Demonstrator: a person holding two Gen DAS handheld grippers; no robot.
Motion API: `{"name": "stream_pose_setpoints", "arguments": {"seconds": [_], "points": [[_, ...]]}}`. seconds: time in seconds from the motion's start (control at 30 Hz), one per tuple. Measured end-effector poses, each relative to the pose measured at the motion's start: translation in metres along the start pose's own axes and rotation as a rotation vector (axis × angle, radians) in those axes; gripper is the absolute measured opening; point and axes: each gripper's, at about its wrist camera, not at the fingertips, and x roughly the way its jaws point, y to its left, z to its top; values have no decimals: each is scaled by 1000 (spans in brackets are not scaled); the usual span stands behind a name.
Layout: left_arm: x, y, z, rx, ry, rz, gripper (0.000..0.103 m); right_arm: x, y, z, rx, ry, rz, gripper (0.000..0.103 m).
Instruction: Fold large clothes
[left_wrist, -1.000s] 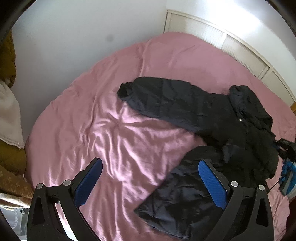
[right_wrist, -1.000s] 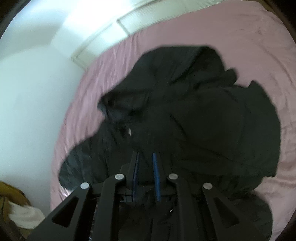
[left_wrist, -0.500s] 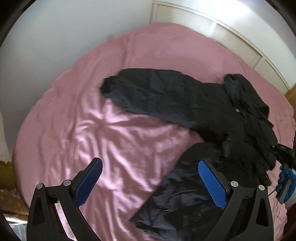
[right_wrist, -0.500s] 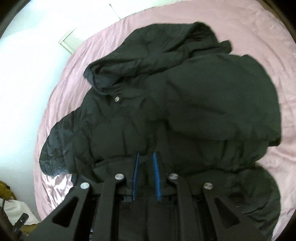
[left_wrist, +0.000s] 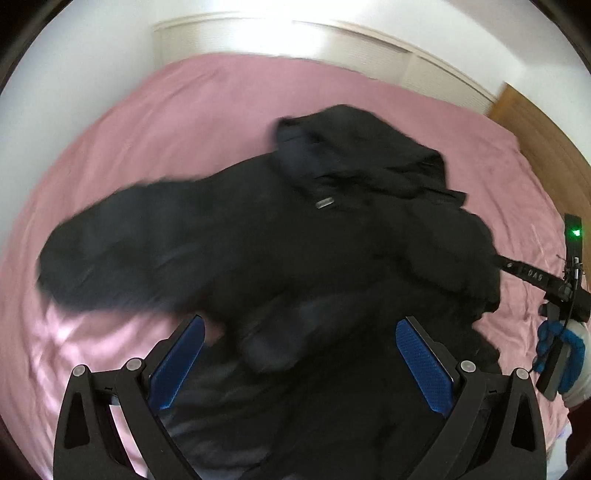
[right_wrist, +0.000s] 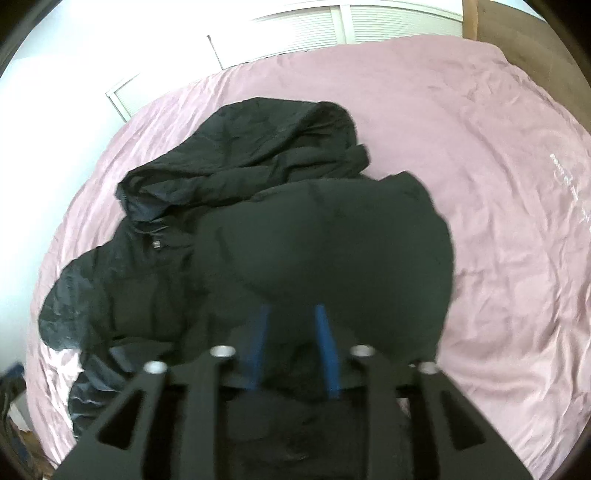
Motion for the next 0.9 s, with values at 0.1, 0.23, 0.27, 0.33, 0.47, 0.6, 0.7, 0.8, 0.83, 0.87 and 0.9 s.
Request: {"name": "stream_pose_setpoints", "arguments": {"seconds": [0.1,0.23,0.27,0.33,0.47,0.6,0.7,0.8,0.83,0.87,0.9], "points": [[37,-41,34,61,-10,-52,102,7,-20,10,-21,-6,-1,39],[88,-101,83,142,-28,-101,102,18,-44,25,-38,-14,-17,39],[98,-111,92,148,-26,-111,102,22,-52,30,-37,-15,-22,39],[122,-133,112,157,-20,-131,102,27,-64,36,-32,-20,-35,39],[169,-168,143,184,3,-138,102,34,-83,49,-28,-39,-58,39],[204,-180,158,179,44,-160,102,44,-97,60,-20,-40,-77,40],[229,-183,166,169,75,-156,102,54,-103,65,-7,-37,-78,42],[244,-176,159,167,112,-154,102,66,-104,63,1,-26,-79,45],[248,-174,155,166,124,-154,102,71,-103,62,3,-20,-80,46],[251,-171,151,166,136,-154,102,76,-103,61,5,-14,-80,46],[253,-168,145,167,146,-157,102,81,-103,60,7,-8,-79,47]]}}
